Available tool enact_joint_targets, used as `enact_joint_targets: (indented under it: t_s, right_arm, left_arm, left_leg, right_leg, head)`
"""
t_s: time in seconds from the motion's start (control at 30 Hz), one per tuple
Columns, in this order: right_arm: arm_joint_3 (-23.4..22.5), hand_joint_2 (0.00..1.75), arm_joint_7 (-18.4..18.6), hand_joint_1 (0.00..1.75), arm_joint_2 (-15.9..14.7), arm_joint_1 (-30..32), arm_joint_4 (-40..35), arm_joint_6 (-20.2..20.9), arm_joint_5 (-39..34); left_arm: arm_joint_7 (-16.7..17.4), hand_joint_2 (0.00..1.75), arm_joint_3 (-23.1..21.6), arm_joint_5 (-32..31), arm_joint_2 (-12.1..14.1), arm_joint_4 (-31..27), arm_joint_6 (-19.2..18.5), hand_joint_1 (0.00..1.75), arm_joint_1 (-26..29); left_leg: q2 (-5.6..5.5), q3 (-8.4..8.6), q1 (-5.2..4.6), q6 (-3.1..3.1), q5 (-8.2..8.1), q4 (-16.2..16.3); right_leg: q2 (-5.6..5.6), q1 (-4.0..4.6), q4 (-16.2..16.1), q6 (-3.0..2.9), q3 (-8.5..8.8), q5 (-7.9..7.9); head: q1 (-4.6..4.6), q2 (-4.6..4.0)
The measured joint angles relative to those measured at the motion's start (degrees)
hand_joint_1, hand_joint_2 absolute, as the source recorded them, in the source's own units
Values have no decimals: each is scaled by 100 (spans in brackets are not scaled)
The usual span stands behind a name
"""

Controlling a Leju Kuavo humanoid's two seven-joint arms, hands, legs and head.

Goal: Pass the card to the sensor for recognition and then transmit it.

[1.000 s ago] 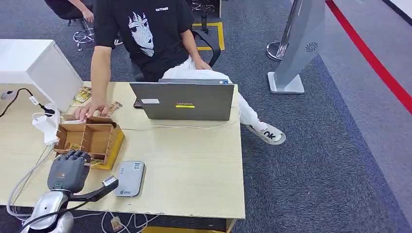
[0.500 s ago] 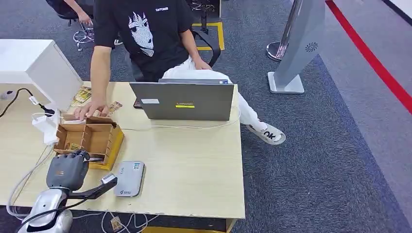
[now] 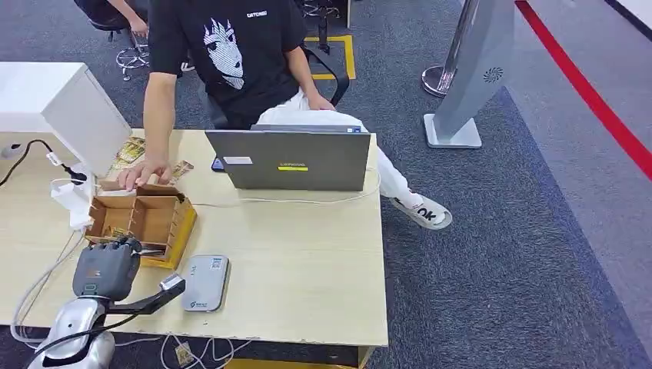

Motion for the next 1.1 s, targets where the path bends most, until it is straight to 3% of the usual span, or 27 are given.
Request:
enact_joint_targets:
  t_s: [0.13, 0.3, 0.47, 0.7, 1.07, 1.1]
  right_arm:
    - [-11, 175, 0, 0, 0, 0, 0, 9, 70]
    - [-70, 175, 0, 0, 0, -2, 0, 68, 157]
    - [-111, 175, 0, 0, 0, -2, 0, 103, 253]
    - [-127, 175, 2, 0, 0, -4, 0, 103, 308]
    - [-127, 175, 2, 0, 0, -3, 0, 103, 336]
    - [-129, 175, 2, 0, 0, -3, 0, 103, 339]
  left_arm:
    - [-91, 175, 0, 288, 0, -434, -46, 175, -41]
    - [-267, 175, 11, 1050, 35, -1503, -694, 175, -376]
    - [-304, 175, 24, 1183, 105, -2507, -1176, 175, -684]
    - [-308, 175, 26, 1183, 105, -2903, -1130, 175, -690]
    - [-308, 175, 26, 1178, 105, -3006, -1106, 175, -724]
    - [-308, 175, 26, 1178, 105, -3006, -1104, 59, -724]
  left_leg:
    - [-1, -2, 0, 0, 2, 1]
    - [-1, -7, 1, 0, 9, 1]
    - [0, -8, -1, 0, 9, 1]
    - [-2, -8, 0, 0, 9, 1]
    - [-1, -8, 0, -1, 10, 1]
    - [-1, -8, 0, -1, 10, 1]
  right_leg:
    - [-2, 0, 0, 0, -3, 0]
    - [-3, 1, 0, 1, -3, 11]
    - [-1, 1, 0, 1, -3, 12]
    - [-1, 0, 0, 1, -4, 11]
    - [-1, 0, 0, 1, -5, 12]
    - [-1, 0, 0, 1, -5, 12]
  head:
    - [0, 2]
    - [0, 0]
    - [0, 0]
    - [0, 0]
    - [0, 0]
    - [0, 0]
